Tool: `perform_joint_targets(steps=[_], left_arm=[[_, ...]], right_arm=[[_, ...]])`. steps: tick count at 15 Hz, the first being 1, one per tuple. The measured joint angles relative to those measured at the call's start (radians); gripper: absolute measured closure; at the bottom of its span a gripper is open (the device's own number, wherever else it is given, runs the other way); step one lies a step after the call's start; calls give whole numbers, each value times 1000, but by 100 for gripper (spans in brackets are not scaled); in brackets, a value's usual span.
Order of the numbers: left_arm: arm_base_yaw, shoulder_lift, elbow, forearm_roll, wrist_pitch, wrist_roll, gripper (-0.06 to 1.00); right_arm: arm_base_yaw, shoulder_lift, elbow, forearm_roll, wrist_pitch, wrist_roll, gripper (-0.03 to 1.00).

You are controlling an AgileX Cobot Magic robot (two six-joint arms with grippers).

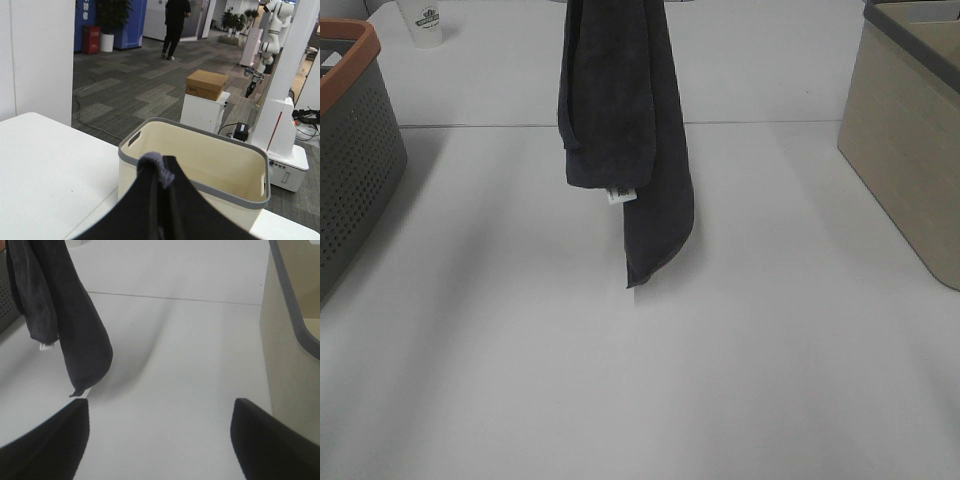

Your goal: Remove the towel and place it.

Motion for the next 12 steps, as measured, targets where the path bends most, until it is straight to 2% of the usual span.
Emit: perform_joint_targets(steps=[2, 3, 5, 6, 8, 10, 11, 12], left_arm=[[0, 2, 55, 6, -16, 3, 94], [0, 18, 121, 9, -15, 22, 94], [0, 29, 163, 20, -14, 34, 94], [0, 33, 179, 22, -15, 36, 94], [0, 35, 187, 23, -24, 37, 94], [0, 34, 187, 23, -74, 38, 94], [0, 34, 187, 23, -95, 38, 94], [0, 34, 187, 23, -102, 38, 94]], right_arm=[[0, 131, 0, 147, -80, -179, 20], [0, 239, 0, 328, -103, -368, 20], [0, 391, 0, 587, -109, -651, 22], [0, 465, 0, 736, -108, -834, 24], [0, 628, 0, 1021, -62, -1209, 26], [0, 789, -1, 1285, 37, -1513, 27], [0, 865, -11, 1333, 81, -1623, 27], [1, 893, -16, 1348, 102, -1650, 27]])
